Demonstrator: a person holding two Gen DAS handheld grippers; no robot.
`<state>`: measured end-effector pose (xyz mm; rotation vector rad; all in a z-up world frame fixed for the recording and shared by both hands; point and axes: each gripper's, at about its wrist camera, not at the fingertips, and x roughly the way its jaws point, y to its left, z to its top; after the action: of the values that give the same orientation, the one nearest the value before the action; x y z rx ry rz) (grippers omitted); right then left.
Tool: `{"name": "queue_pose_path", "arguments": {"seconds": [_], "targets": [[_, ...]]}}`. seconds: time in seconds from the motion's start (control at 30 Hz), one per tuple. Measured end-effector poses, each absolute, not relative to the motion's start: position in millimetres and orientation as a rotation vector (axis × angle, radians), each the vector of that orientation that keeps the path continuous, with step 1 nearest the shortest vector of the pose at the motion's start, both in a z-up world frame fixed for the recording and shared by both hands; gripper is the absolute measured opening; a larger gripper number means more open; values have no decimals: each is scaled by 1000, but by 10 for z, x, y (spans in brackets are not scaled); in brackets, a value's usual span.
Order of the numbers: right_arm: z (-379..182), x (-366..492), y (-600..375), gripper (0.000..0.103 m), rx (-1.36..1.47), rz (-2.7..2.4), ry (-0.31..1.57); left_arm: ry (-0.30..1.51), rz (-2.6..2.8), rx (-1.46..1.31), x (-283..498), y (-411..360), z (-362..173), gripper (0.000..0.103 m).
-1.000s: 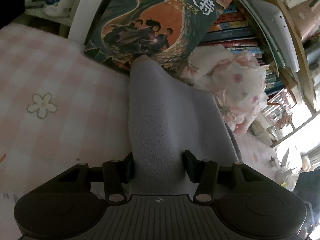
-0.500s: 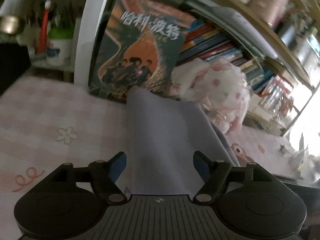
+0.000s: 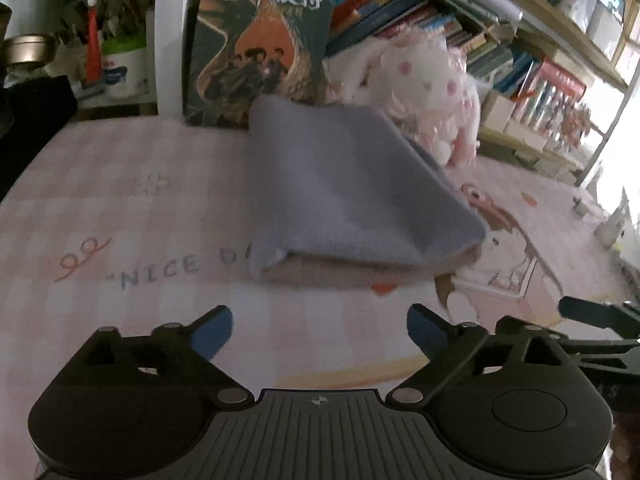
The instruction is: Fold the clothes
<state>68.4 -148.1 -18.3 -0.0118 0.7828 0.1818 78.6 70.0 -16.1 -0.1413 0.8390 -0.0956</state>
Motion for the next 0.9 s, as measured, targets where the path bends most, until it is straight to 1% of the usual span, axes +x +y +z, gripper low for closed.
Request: {"name": "queue_pose_path", "arguments": {"seconds": [0.17, 0.27, 0.4, 0.57, 0.63, 0.9], "targets": [[-191, 522, -1436, 90, -27, 150, 790, 816, -57, -112, 621, 681, -151, 97], [-180, 428, -1405, 94, -49, 141, 781, 797, -37, -133, 515, 691, -137, 97], [-181, 346, -1382, 94, -32, 129, 792, 753, -3, -126, 384, 678, -119, 99], [-146, 255, -1353, 94, -12, 88, 775, 765, 7, -76, 312, 659, -90, 99], [-145, 225, -1344, 99, -10, 81, 772, 762, 18, -72, 290, 666, -71, 99], [-169, 211, -1353, 101, 1, 55, 783, 764, 16, -56, 278, 653, -62, 100]]}}
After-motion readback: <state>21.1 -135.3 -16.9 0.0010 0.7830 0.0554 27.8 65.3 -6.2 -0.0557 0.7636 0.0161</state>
